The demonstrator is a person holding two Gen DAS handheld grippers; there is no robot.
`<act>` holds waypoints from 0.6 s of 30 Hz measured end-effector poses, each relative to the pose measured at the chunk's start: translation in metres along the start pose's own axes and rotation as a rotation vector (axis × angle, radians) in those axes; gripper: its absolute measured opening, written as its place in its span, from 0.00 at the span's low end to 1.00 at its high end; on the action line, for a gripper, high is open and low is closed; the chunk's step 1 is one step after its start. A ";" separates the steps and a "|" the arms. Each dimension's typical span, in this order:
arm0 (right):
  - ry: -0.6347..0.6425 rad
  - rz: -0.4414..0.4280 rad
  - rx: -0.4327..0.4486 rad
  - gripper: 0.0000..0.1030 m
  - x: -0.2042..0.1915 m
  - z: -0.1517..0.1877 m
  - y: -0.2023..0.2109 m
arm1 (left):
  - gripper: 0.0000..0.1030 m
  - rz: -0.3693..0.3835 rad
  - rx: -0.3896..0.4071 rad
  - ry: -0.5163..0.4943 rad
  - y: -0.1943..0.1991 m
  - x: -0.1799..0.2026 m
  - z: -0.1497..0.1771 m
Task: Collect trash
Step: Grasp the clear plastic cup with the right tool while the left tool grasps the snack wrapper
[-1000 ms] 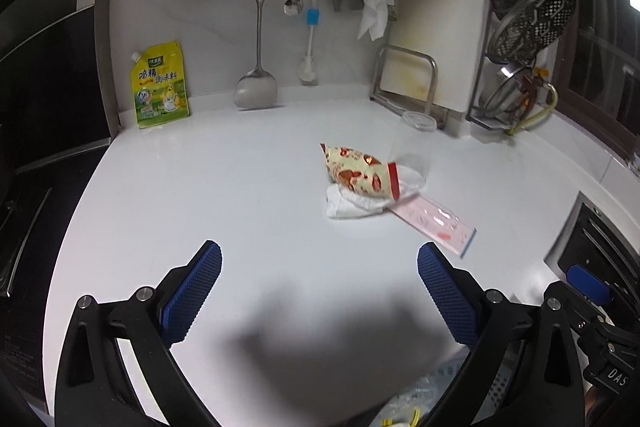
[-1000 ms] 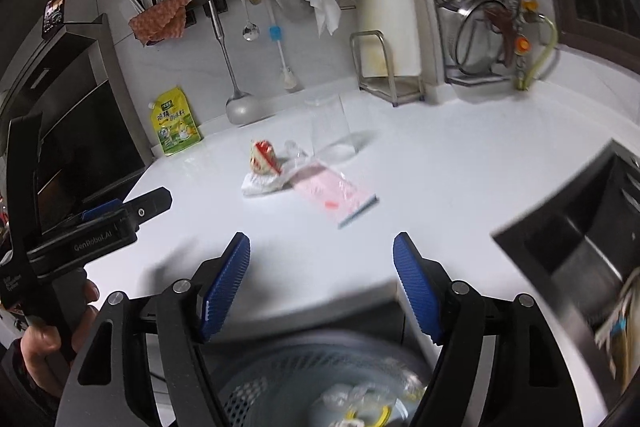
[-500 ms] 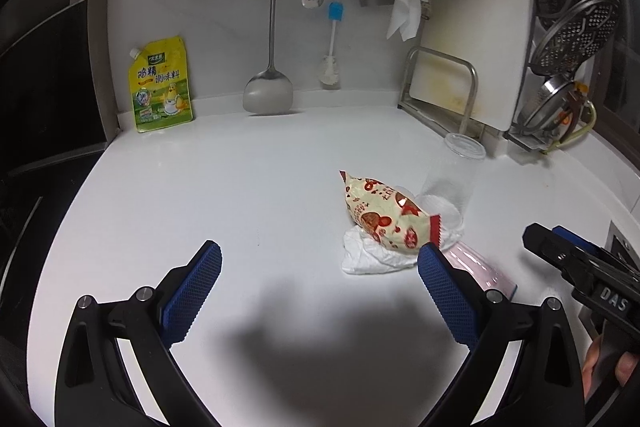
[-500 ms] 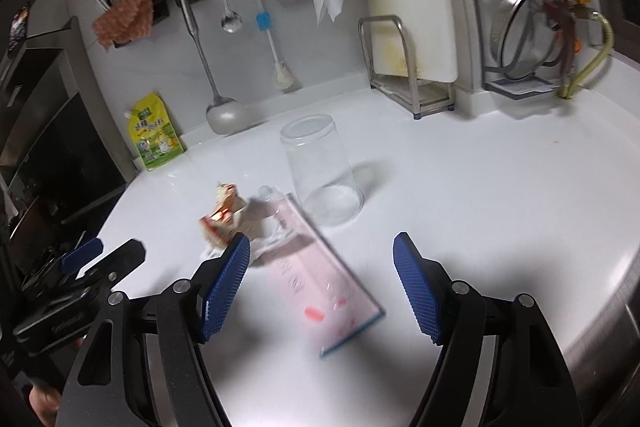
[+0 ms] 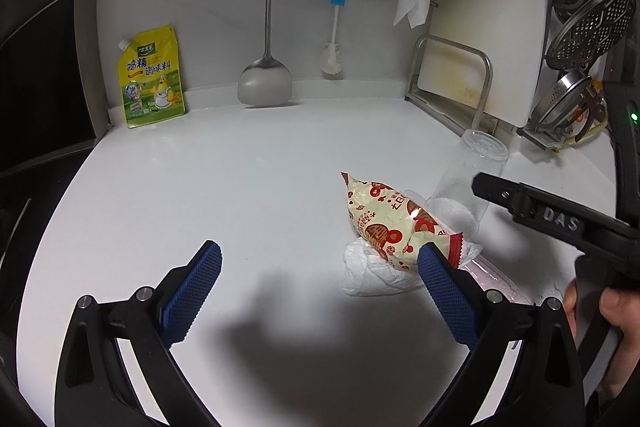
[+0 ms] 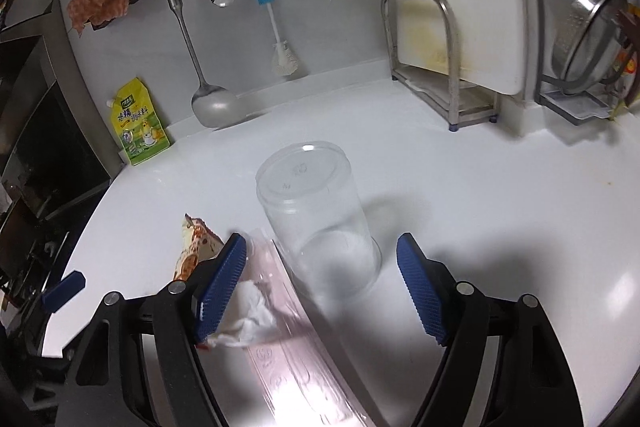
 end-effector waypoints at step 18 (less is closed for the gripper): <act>0.001 -0.048 -0.020 0.54 0.006 -0.014 -0.036 | 0.94 0.017 -0.017 -0.021 -0.008 0.017 0.000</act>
Point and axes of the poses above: each gripper's, at about its wrist camera, not at the fingertips, and y roughly against the way its jaws point, x to its right, z to its underside, the point moved 1 cm from there along -y, roughly the way its jaws point, and after that the axes turned 9 degrees about -z, right-handed, at the moved point
